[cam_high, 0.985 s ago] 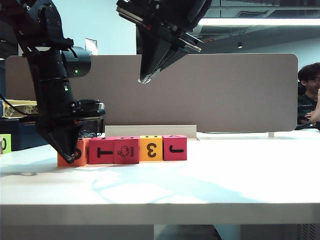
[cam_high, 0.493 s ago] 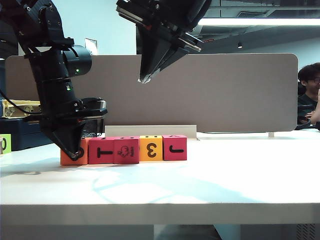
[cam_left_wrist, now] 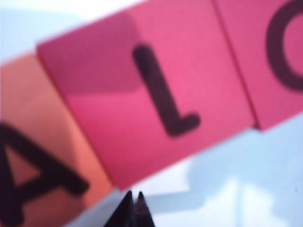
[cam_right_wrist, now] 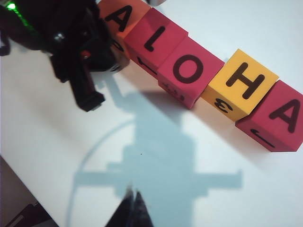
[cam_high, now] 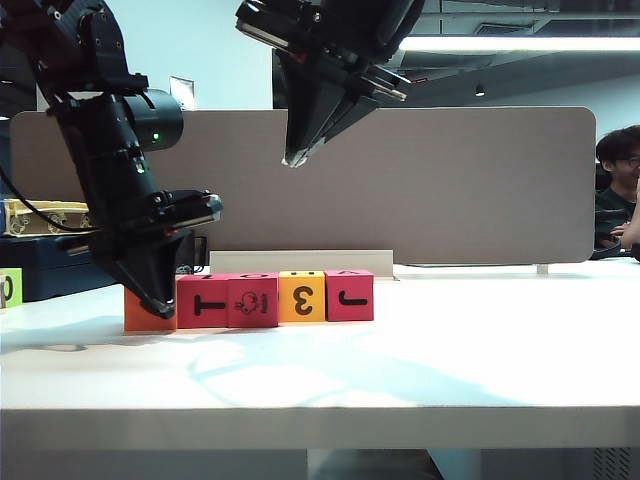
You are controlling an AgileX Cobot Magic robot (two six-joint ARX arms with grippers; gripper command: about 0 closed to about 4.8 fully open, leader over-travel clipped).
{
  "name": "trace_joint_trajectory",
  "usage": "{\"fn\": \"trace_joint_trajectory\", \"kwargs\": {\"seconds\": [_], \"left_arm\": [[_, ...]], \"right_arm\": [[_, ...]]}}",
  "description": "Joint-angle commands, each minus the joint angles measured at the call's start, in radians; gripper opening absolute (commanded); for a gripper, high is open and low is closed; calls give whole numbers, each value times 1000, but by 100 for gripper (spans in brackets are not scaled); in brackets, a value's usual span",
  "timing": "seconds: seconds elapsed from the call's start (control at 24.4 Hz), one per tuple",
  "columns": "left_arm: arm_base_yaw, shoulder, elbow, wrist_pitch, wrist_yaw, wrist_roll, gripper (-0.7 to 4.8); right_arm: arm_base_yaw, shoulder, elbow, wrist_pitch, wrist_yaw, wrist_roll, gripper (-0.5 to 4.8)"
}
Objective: Select the appropriate blocks from the scattered letter blocks on the table and arrange them in a row to spell out "ALOHA".
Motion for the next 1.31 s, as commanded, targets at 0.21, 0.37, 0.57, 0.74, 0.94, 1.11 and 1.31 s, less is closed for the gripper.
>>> {"fn": "trace_joint_trajectory", "kwargs": {"seconds": [0.21,0.37,0.57,0.74,0.94,1.11,1.31], "left_arm": [[-1,-43,100,-171,-77,25,-6],[-2,-81,202,-256,-129,43,-6],[-2,-163,219,-240,-131,53,-6],[-2,-216,217,-205,-131,51,-6],[-2,-227,207,-200,-77,44,-6],[-2,-227,175,-195,-53,45,-6],[-2,-228,159,-198,-65,47,-6]], "right_arm": [[1,-7,3,14,26,0,-2],[-6,-7,4,12,52,0,-1],[-47,-7,4,6,56,0,-1],[-92,-7,3,-2,54,0,-1],[-114,16,3,2,41,2,-2],[-108,47,3,8,35,2,-1],[-109,60,3,14,19,7,-1]]}}
